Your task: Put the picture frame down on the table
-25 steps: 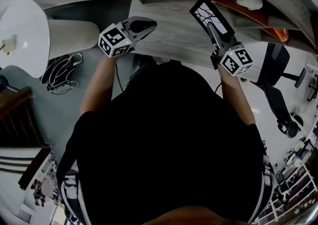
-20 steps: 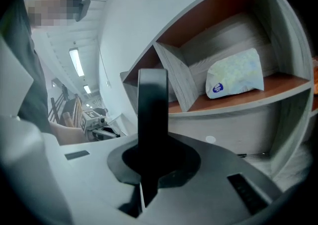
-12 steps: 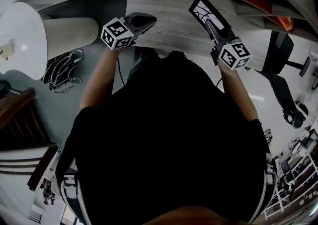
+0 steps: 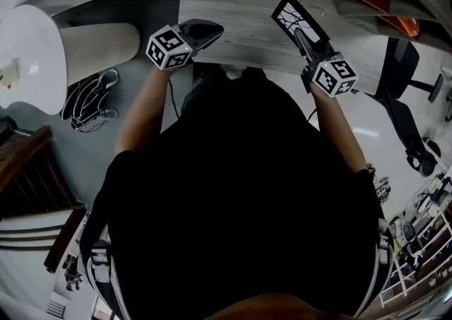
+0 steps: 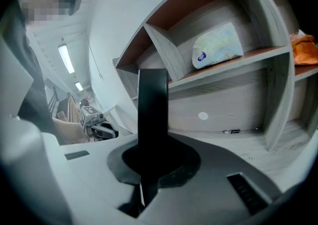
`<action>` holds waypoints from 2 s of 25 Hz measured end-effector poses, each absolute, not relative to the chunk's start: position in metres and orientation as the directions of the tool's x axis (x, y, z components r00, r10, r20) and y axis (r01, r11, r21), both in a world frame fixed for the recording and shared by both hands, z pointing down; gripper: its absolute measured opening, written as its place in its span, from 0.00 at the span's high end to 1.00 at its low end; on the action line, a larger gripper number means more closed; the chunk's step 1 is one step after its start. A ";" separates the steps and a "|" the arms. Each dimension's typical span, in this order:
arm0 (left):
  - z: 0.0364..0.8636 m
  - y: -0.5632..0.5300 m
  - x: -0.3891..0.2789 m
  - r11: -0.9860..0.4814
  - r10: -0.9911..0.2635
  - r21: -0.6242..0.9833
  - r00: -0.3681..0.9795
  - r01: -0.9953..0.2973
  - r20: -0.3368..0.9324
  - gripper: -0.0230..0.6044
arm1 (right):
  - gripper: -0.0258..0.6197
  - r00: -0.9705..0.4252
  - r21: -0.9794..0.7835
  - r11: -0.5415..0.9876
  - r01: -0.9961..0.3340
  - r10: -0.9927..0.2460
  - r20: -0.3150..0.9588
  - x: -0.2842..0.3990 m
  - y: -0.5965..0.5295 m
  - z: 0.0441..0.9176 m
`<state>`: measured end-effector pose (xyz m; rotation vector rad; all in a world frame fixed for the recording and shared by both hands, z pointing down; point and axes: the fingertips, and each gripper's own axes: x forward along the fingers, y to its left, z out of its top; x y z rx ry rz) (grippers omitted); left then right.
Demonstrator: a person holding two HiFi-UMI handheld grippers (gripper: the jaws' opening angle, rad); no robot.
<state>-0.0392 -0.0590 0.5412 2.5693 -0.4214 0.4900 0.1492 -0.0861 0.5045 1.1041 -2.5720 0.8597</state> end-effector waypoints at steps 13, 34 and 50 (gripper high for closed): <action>0.551 -0.056 -0.039 -0.826 -0.186 0.421 0.886 -0.375 0.425 0.93 | 0.93 -0.701 -0.451 0.537 -0.713 -0.559 0.442 0.144 -0.089 0.532; 0.586 -0.038 -0.037 -0.790 -0.143 0.489 0.886 -0.371 0.441 0.93 | 0.94 -0.731 -0.526 0.516 -0.676 -0.377 0.569 0.105 -0.070 0.645; 0.598 -0.040 -0.042 -0.766 -0.138 0.523 0.890 -0.373 0.434 0.93 | 0.94 -0.704 -0.542 0.499 -0.676 -0.222 0.674 0.097 -0.041 0.730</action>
